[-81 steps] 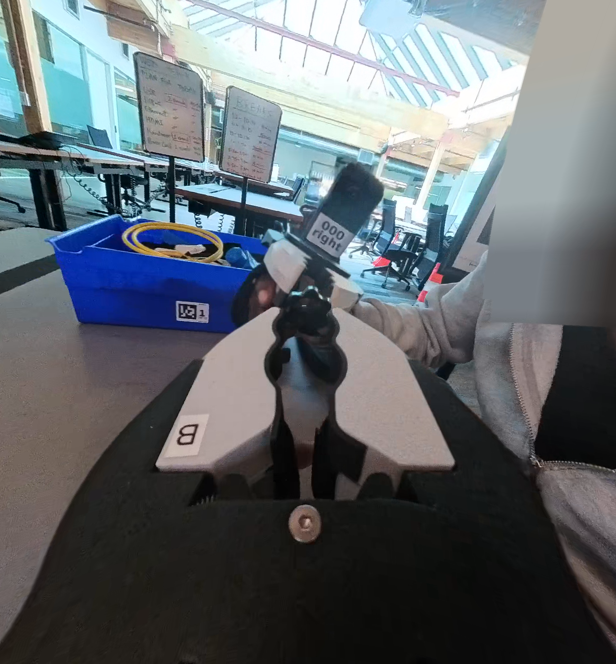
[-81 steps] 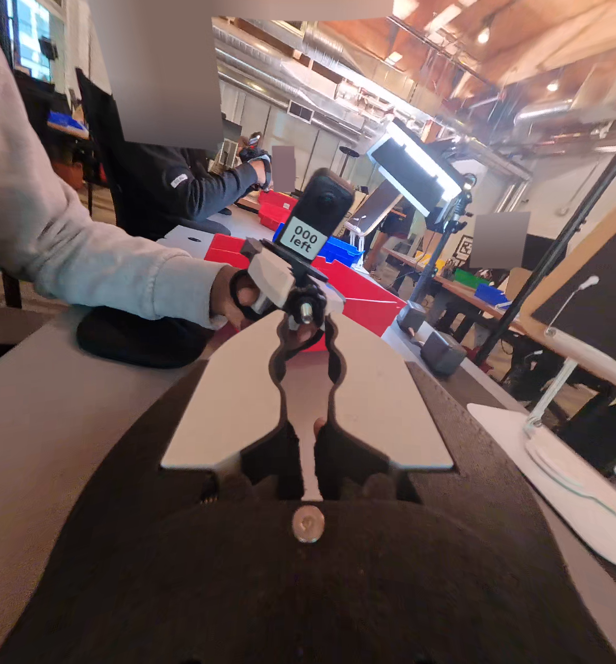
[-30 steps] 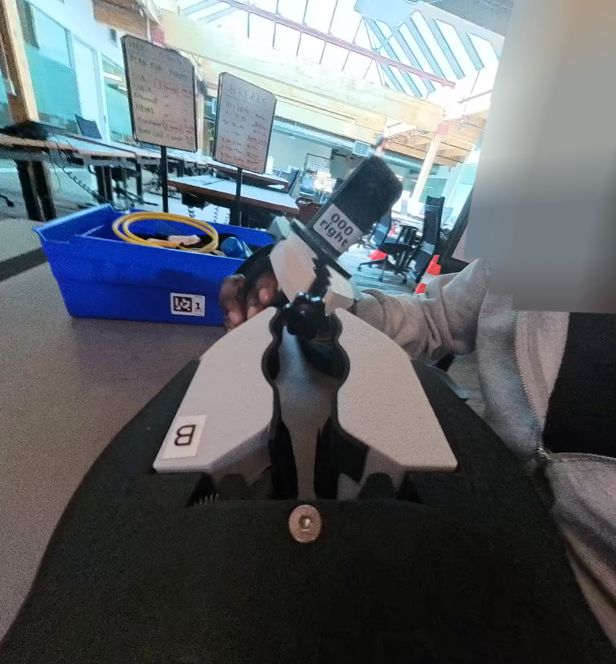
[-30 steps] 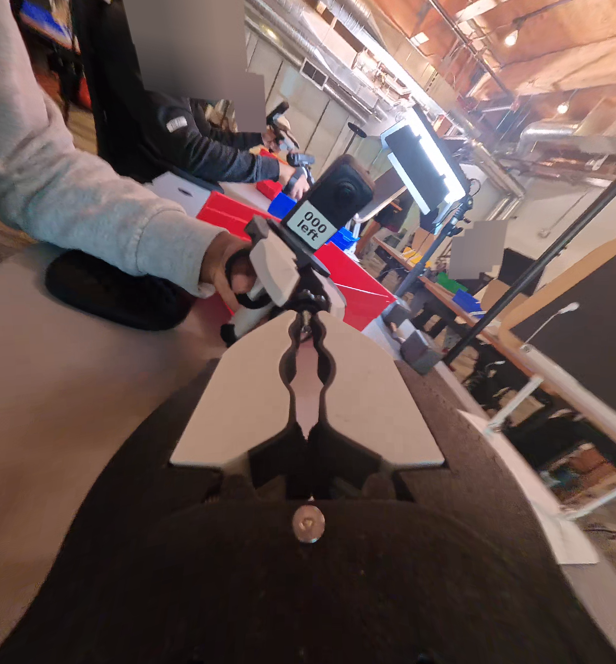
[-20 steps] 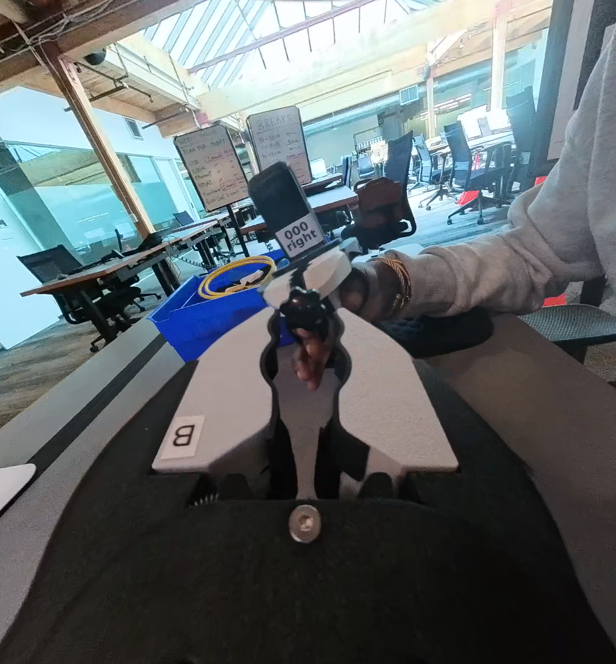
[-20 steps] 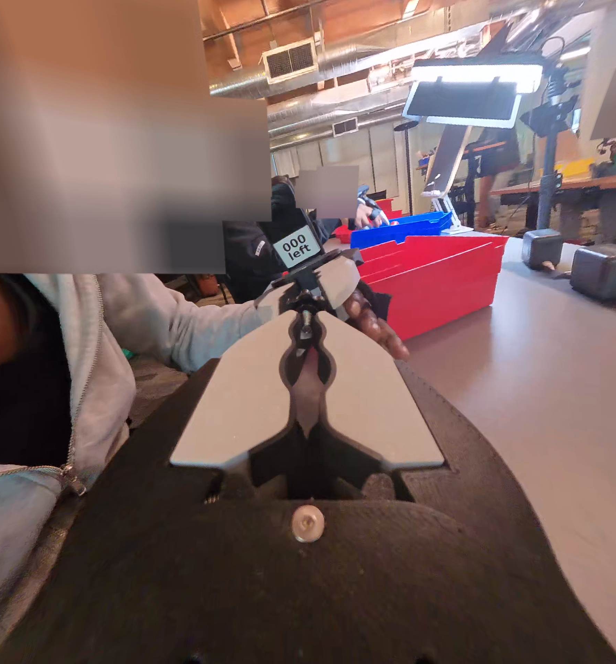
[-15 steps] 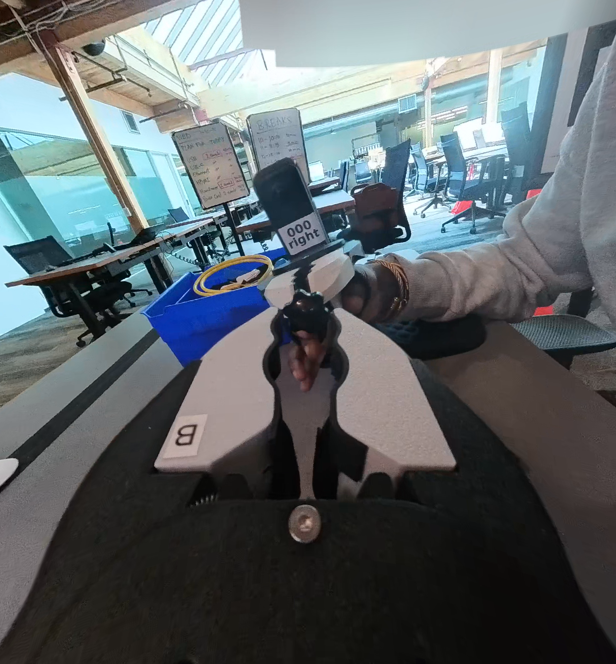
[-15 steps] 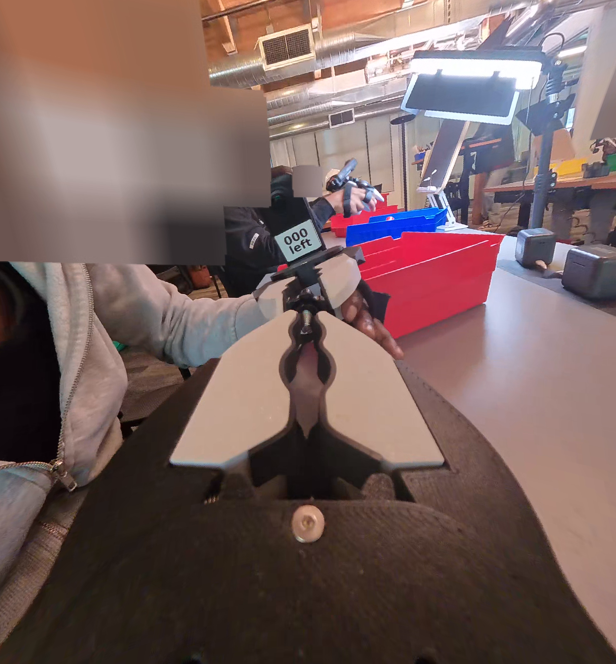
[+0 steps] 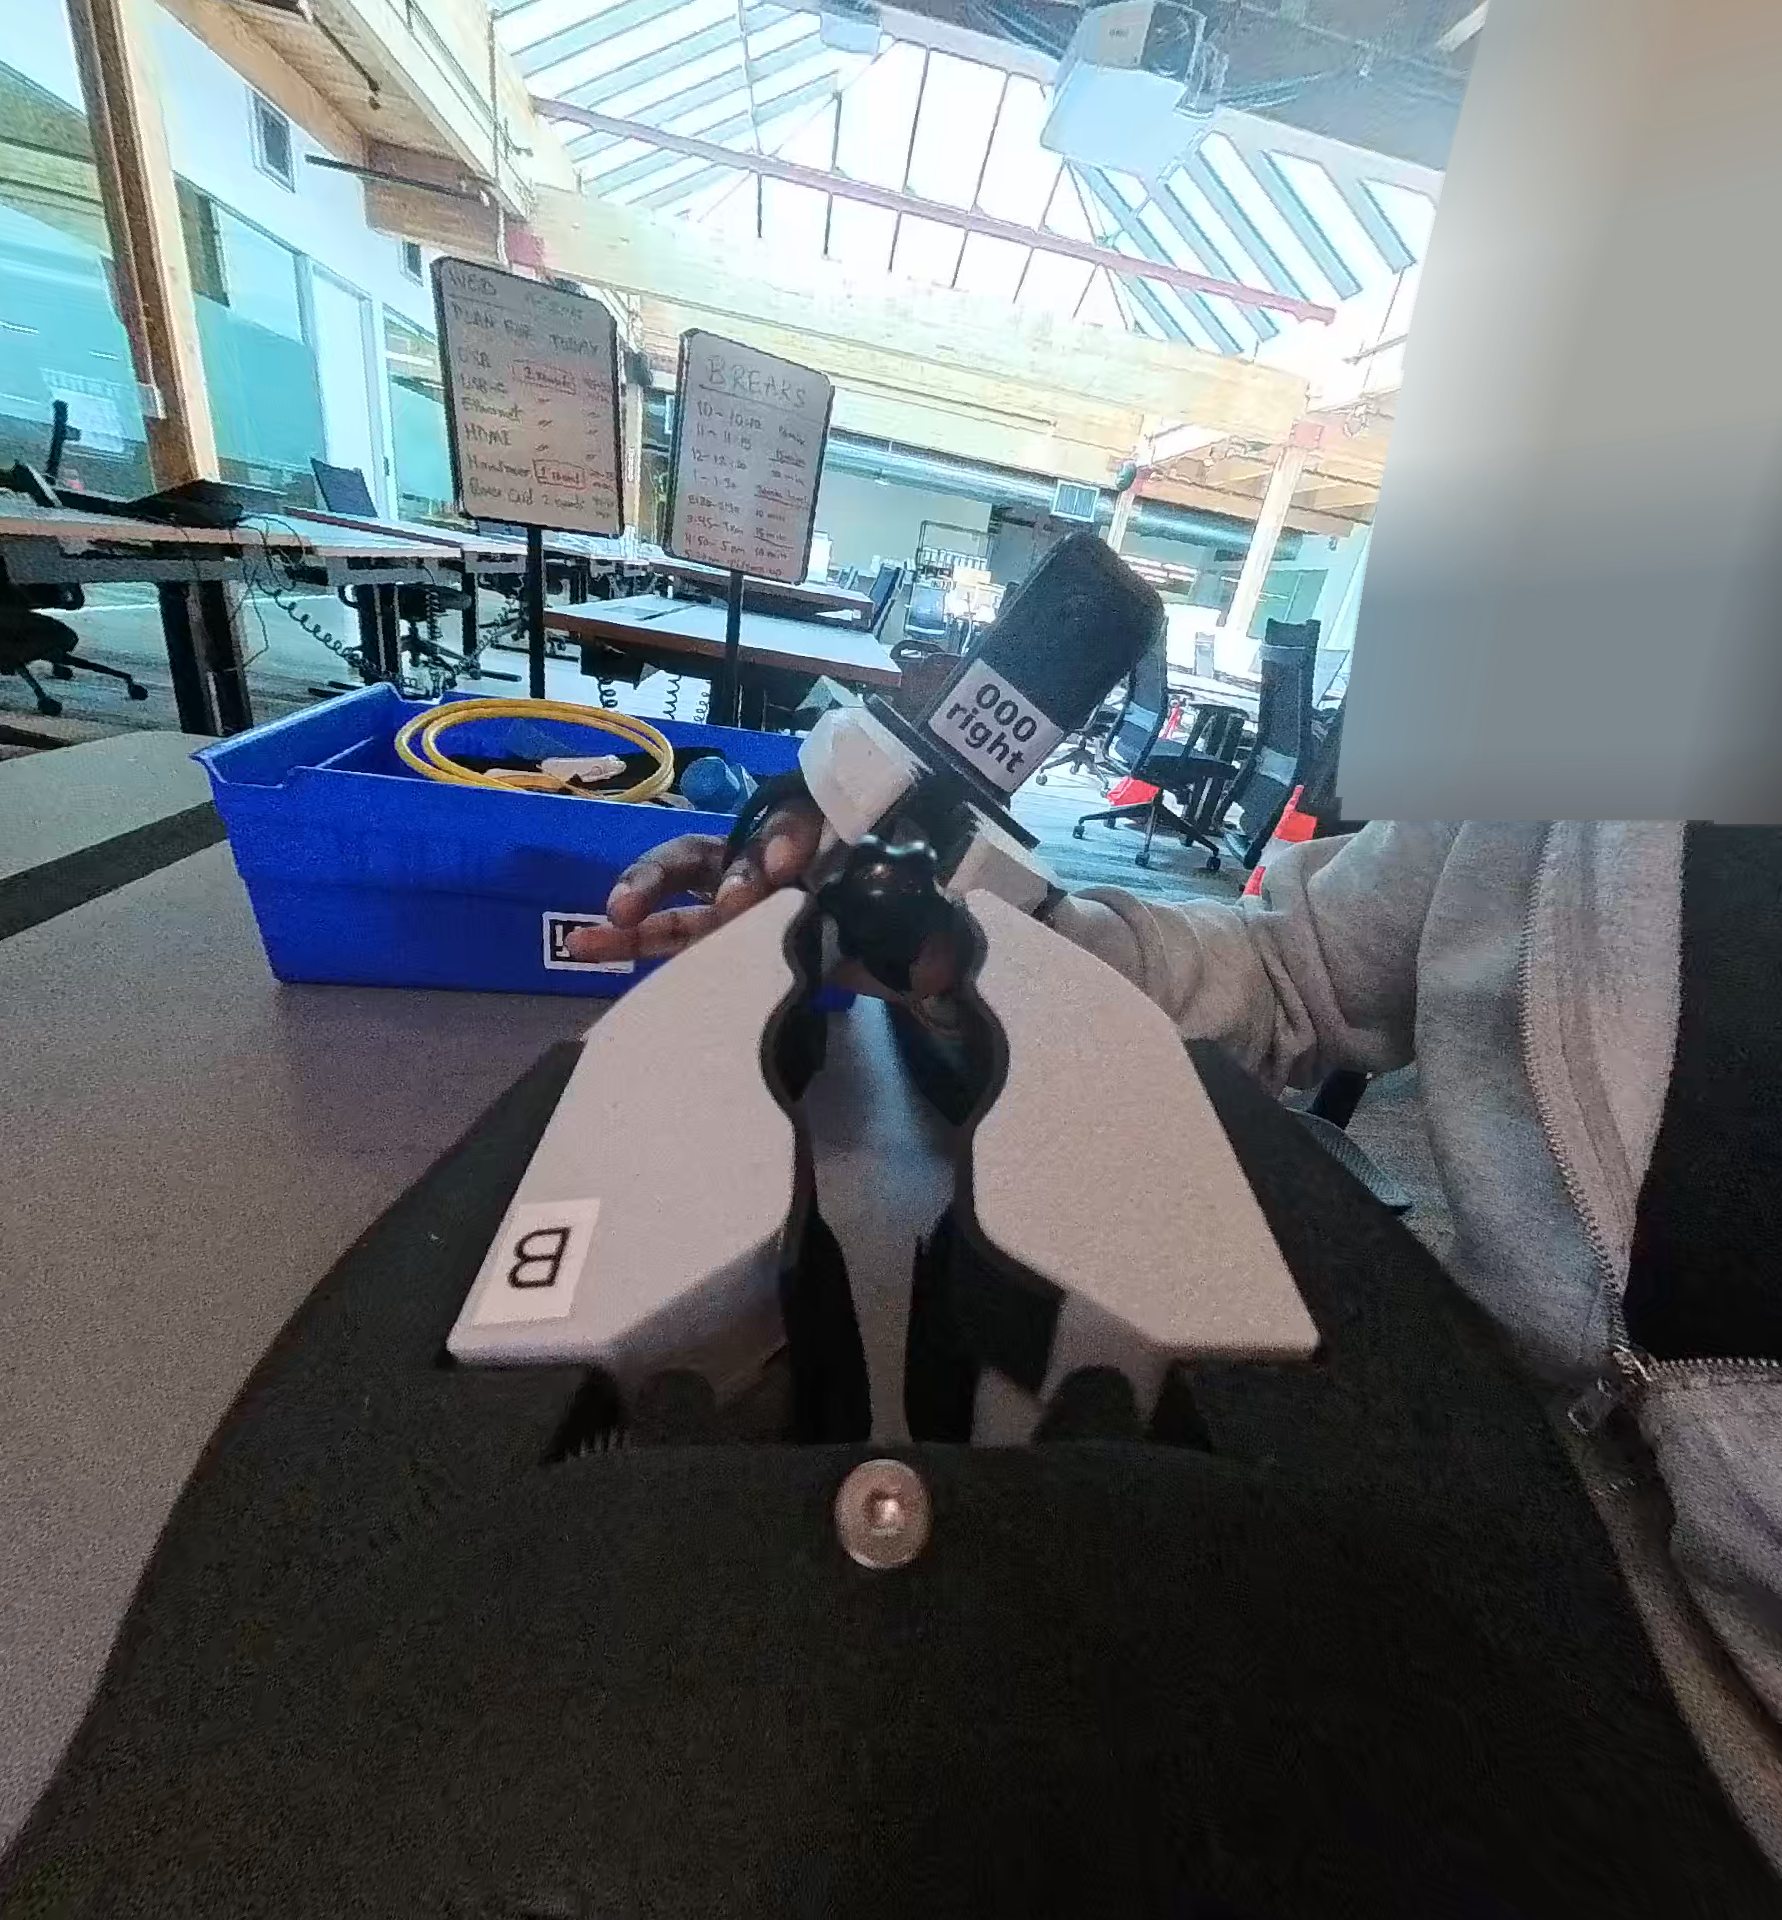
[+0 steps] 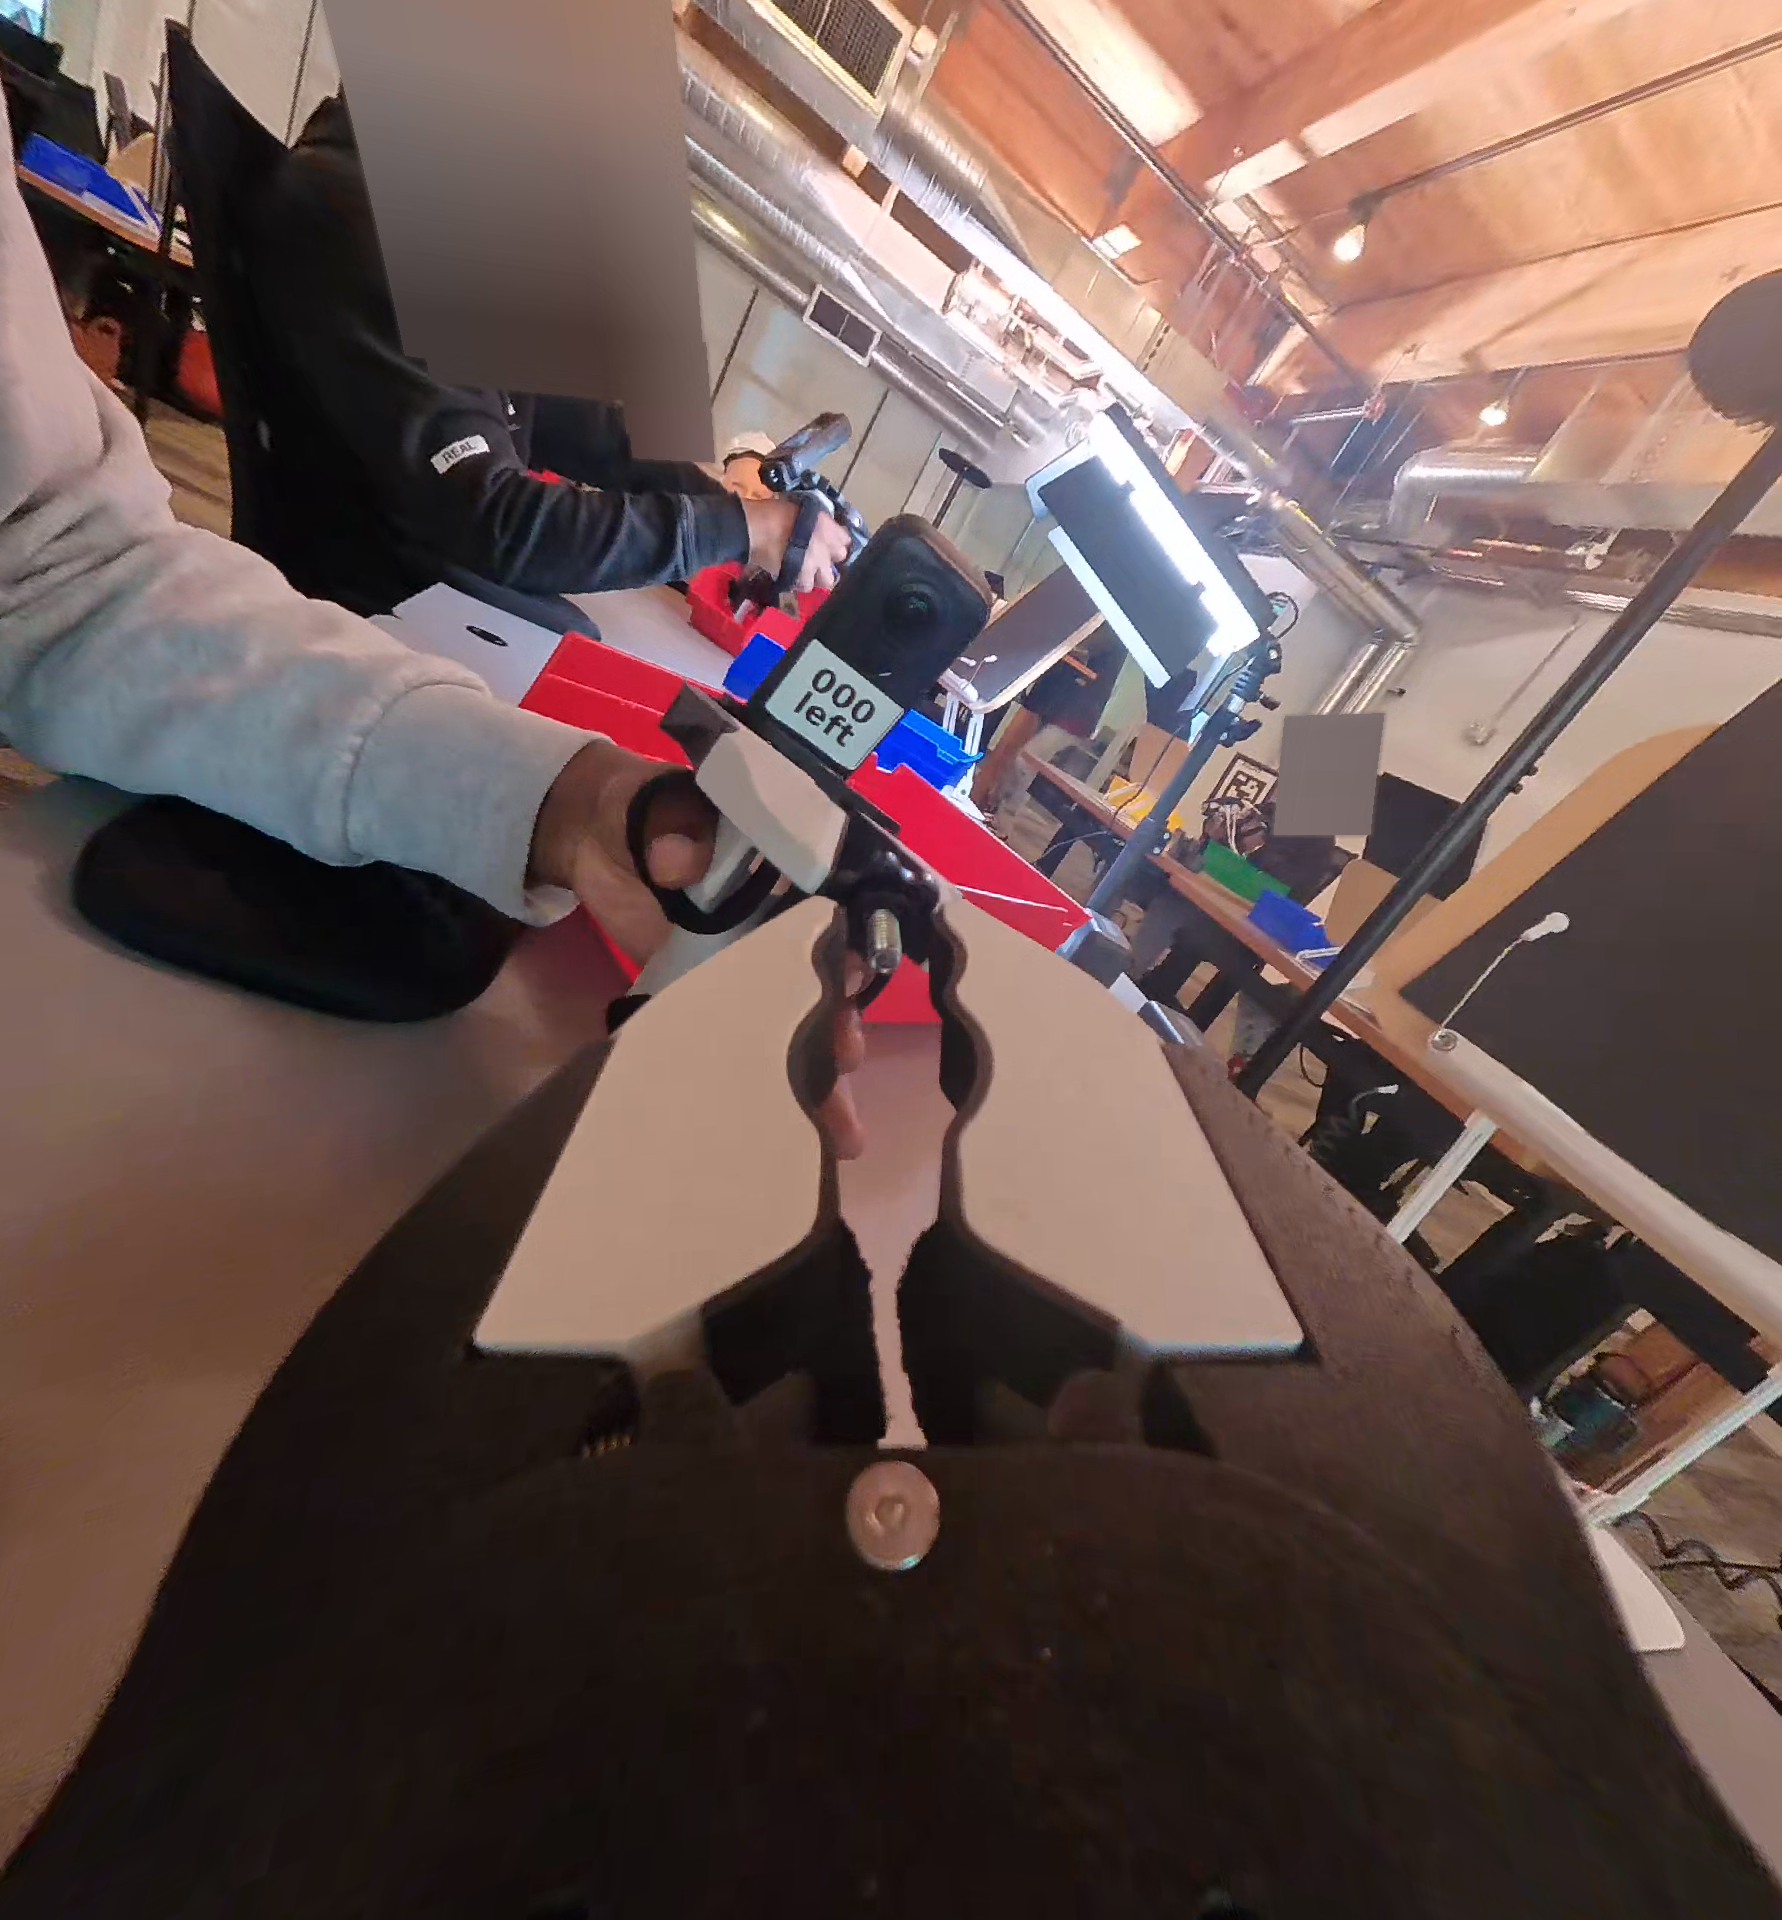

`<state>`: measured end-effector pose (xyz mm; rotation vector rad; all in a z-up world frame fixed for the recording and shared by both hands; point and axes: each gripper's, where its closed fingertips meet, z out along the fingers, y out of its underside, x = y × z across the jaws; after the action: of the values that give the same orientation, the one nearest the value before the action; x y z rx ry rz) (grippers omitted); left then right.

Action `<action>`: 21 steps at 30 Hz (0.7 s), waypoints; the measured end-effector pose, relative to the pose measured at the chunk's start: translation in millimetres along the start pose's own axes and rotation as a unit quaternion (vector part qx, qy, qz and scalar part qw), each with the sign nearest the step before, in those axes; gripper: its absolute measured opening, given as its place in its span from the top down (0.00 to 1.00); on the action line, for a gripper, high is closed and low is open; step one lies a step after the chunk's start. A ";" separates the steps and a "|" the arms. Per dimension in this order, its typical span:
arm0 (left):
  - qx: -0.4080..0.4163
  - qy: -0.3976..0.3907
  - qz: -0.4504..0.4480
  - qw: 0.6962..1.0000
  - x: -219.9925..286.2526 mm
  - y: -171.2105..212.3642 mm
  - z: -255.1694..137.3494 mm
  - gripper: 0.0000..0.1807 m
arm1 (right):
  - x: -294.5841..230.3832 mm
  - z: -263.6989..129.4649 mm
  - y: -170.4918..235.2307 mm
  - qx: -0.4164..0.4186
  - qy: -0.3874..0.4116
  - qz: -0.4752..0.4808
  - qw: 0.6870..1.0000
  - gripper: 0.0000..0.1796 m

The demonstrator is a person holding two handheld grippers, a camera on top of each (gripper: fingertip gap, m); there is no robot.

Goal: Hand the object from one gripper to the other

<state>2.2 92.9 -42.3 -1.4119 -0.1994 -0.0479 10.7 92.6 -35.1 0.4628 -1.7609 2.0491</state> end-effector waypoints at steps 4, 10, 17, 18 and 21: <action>-0.007 -0.003 0.002 1.000 -0.1 3.2 1.2 0.87 | -1.0 -0.6 0.3 0.003 -0.007 0.010 1.000 0.94; -0.006 0.000 0.001 1.000 0.5 2.8 1.2 0.87 | -3.1 0.7 4.2 -0.015 -0.009 -0.007 1.000 0.97; -0.019 -0.034 0.178 0.983 3.9 6.0 3.2 0.76 | -2.2 -0.3 6.1 0.004 -0.060 0.220 0.974 0.97; -0.020 -0.032 0.185 0.982 5.7 6.1 3.6 0.78 | -2.3 -0.9 6.2 0.013 -0.070 0.257 0.964 0.97; -0.022 -0.037 0.191 0.981 5.0 7.1 3.9 0.86 | -4.8 -1.1 6.8 0.019 -0.088 0.303 0.949 0.97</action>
<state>7.8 98.3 -47.8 -1.4766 0.0147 0.3196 11.5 92.4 -43.4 0.1158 -2.1740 2.5145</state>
